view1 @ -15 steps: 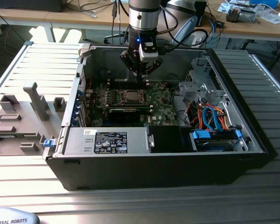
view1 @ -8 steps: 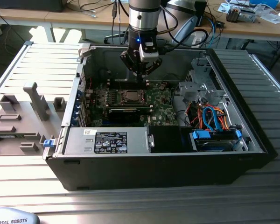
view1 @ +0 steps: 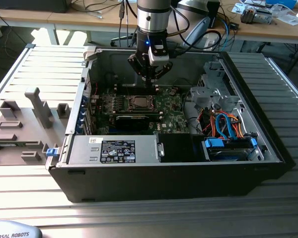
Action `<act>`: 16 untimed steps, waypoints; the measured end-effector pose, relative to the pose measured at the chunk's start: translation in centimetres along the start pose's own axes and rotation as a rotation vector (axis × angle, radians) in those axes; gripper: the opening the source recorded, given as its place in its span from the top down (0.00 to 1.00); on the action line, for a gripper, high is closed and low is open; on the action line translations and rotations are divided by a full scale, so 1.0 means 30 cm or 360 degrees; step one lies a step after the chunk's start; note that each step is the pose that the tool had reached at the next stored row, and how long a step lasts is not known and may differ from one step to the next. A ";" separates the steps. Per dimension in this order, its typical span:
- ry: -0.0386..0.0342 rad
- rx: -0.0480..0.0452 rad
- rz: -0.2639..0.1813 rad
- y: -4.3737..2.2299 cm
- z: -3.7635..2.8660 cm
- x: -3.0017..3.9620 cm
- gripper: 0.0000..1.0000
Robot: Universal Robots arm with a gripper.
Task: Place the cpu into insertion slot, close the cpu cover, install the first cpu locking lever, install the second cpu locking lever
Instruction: 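Install the first cpu locking lever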
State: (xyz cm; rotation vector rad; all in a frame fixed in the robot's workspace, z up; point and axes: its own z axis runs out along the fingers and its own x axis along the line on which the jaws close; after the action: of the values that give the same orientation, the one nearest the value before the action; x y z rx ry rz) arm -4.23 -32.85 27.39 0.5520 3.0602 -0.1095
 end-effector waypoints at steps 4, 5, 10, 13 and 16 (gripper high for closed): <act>0.0000 0.0000 -0.0009 0.000 0.000 0.000 0.89; -0.0001 0.0000 -0.0010 0.000 0.000 0.000 0.89; -0.0001 -0.0001 -0.0021 0.000 0.000 0.000 0.89; -0.0002 -0.0001 -0.0026 0.000 0.000 0.000 0.89; -0.0002 -0.0001 -0.0031 0.000 0.000 0.000 0.89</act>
State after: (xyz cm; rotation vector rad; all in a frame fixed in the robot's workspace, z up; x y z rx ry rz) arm -4.23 -32.85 27.40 0.5216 3.0648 -0.1091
